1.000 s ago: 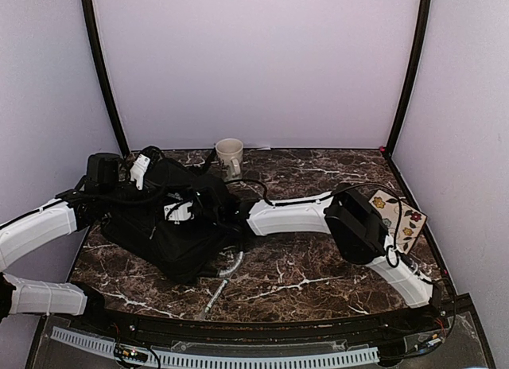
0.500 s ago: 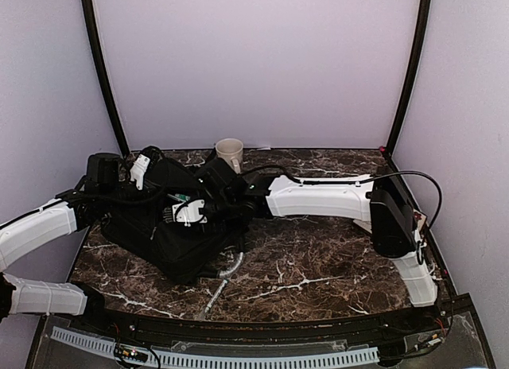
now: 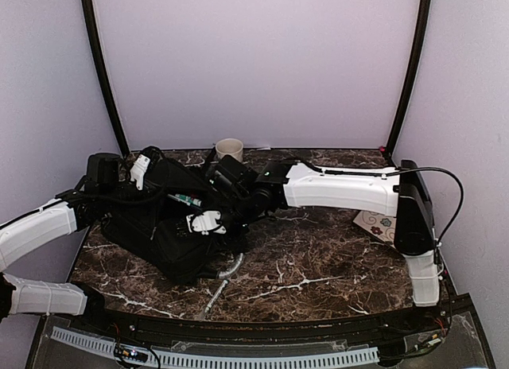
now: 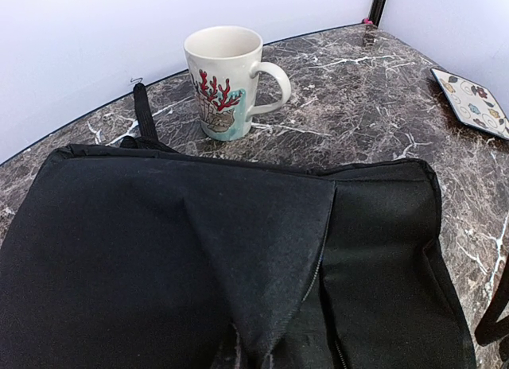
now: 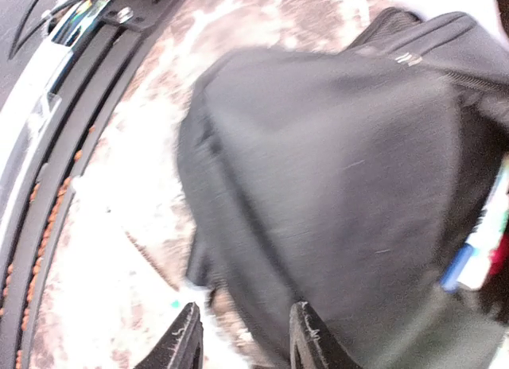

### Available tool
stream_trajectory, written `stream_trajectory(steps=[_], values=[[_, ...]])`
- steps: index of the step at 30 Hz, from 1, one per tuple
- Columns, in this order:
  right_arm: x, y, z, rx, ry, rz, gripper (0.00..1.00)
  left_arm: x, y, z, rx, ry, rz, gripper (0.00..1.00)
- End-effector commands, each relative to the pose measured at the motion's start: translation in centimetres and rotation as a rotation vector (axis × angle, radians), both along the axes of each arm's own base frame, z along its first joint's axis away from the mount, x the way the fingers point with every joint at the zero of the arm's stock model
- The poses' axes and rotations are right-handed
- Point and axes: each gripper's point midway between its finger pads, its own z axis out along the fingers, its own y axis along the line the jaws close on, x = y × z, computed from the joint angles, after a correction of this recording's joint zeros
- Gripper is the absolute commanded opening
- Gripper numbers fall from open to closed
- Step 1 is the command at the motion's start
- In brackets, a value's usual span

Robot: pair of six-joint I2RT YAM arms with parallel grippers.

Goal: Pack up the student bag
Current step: Pick up the pen from the center of the board.

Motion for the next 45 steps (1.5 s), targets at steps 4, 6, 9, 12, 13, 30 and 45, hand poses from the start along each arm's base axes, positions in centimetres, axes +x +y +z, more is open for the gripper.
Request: stream_trajectory(steps=[4, 6, 9, 12, 13, 30, 45], values=[[-2.9, -2.4, -2.6, -0.087, 0.127, 0.044, 0.34, 0.1, -1.7, 5.4, -0.089, -0.175, -0.079, 0.0], [-3.6, -2.6, -3.2, -0.096, 0.151, 0.058, 0.32, 0.1, -1.8, 5.4, -0.089, -0.172, -0.082, 0.0], [-5.1, -2.8, -4.7, -0.125, 0.132, 0.094, 0.3, 0.1, -1.8, 5.3, -0.088, -0.172, -0.081, 0.0], [-7.1, -2.9, -6.6, -0.174, 0.078, 0.137, 0.28, 0.1, -1.8, 5.3, -0.087, -0.171, -0.082, 0.0], [-7.7, -2.8, -7.0, -0.185, 0.072, 0.152, 0.28, 0.1, -1.8, 5.3, -0.087, -0.171, -0.082, 0.0], [-8.3, -1.1, -11.5, -0.235, 0.03, 0.155, 0.37, -0.1, -1.9, 5.5, -0.091, -0.176, -0.09, 0.0], [-7.8, -1.5, -12.4, -0.291, 0.011, 0.141, 0.32, -0.1, -1.9, 5.4, -0.088, -0.175, -0.092, 0.0]])
